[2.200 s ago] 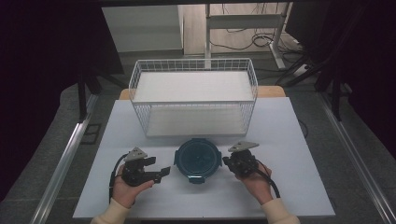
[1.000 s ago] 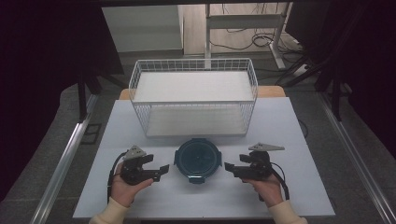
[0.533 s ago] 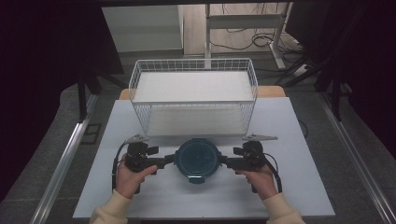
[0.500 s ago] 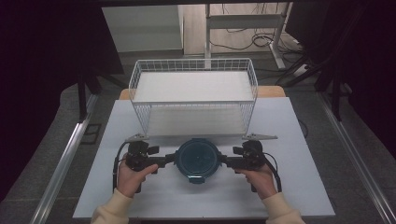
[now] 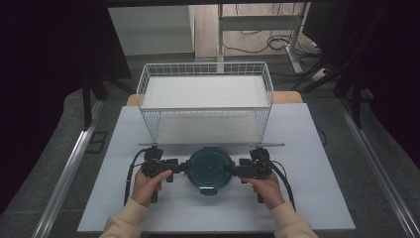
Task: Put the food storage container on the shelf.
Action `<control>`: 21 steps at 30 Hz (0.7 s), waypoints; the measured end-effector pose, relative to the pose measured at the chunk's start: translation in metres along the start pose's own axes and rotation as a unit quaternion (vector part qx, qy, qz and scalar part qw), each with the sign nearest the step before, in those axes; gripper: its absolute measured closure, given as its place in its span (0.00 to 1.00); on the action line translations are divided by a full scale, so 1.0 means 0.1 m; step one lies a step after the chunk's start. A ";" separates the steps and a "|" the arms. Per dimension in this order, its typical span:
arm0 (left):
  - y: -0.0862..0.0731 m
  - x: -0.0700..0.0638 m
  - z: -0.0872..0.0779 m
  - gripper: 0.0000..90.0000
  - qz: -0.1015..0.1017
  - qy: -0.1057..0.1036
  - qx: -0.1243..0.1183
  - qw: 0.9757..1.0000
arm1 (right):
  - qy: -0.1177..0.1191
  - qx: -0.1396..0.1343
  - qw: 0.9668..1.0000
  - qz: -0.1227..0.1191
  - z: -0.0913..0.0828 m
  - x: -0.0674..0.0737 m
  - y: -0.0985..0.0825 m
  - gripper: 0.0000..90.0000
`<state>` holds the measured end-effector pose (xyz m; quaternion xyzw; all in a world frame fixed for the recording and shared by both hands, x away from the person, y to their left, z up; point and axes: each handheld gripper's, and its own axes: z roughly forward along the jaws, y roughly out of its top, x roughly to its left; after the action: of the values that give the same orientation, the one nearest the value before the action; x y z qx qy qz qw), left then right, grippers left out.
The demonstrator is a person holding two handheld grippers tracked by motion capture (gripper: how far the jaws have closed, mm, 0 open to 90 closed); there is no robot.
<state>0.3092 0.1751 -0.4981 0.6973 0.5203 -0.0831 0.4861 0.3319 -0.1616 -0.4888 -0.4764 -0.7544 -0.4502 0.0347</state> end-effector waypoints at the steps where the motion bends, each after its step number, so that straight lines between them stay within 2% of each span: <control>1: -0.01 0.01 0.01 0.15 -0.008 -0.014 0.001 1.000 | 0.002 0.003 1.000 0.005 0.02 0.00 -0.01 0.14; 3: -0.03 0.03 0.04 0.15 -0.020 -0.033 0.009 0.999 | 0.006 0.011 1.000 0.015 0.07 -0.01 -0.03 0.13; 6: -0.05 0.06 0.11 0.15 -0.029 -0.034 0.014 0.999 | 0.013 0.017 0.999 0.032 0.12 -0.03 -0.06 0.12; 12: -0.06 0.10 0.20 0.14 -0.042 -0.057 0.028 0.997 | 0.025 0.028 0.998 0.049 0.20 -0.05 -0.08 0.12; 16: -0.07 0.10 0.24 0.14 -0.045 -0.054 0.027 0.997 | 0.036 0.033 0.997 0.061 0.24 -0.04 -0.11 0.13; 21: -0.09 0.08 0.31 0.16 -0.042 -0.057 0.040 0.997 | 0.052 0.038 0.995 0.079 0.27 -0.03 -0.13 0.17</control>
<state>0.3177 0.1562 -0.5244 0.6875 0.5168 -0.1639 0.4832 0.3338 -0.1464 -0.5142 -0.5092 -0.7280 -0.4410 0.1274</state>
